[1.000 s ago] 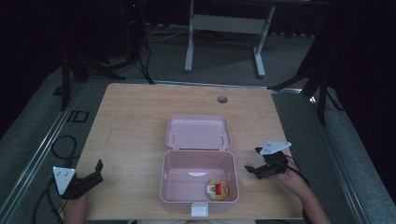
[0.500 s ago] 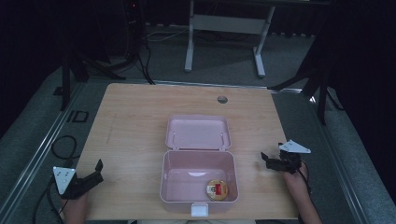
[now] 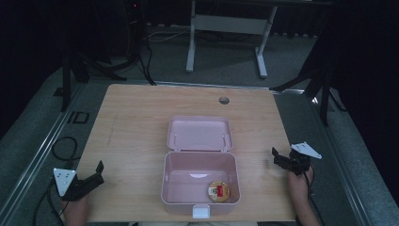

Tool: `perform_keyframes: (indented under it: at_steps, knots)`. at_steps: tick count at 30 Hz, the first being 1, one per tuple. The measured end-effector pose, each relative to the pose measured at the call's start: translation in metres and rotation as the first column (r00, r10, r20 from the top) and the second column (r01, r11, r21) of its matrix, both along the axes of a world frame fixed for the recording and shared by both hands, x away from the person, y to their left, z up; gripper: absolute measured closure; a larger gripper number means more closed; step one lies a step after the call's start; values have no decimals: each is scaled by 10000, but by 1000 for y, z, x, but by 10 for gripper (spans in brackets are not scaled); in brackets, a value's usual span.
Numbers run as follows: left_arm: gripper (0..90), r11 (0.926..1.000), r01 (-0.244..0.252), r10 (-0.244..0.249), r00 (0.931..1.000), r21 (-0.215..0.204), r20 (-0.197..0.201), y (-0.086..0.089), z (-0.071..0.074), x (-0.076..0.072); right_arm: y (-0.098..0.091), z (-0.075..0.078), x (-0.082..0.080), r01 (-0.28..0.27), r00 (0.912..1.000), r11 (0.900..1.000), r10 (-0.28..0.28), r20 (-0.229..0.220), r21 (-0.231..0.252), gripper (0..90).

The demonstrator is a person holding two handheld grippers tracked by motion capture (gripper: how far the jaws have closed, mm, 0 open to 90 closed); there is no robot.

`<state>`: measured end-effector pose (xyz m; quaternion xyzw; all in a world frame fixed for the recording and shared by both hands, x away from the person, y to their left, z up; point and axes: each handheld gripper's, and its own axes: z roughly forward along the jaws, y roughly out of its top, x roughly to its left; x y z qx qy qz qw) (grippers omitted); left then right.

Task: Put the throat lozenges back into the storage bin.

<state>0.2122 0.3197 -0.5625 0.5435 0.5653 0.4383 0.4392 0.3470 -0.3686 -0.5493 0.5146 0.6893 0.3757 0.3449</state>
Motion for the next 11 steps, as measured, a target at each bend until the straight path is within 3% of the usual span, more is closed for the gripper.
perform_keyframes:
  at_steps: [2,11]
  knots:
    - [4,10000,10,-10,10000,-2,-3,0,0,0,-2,-1,1,232,9997,9997,-232,-46,0,118]
    - [4,10000,39,-39,10000,-26,-20,0,0,0,-1,-3,3,277,9992,9995,-281,-288,-132,118]
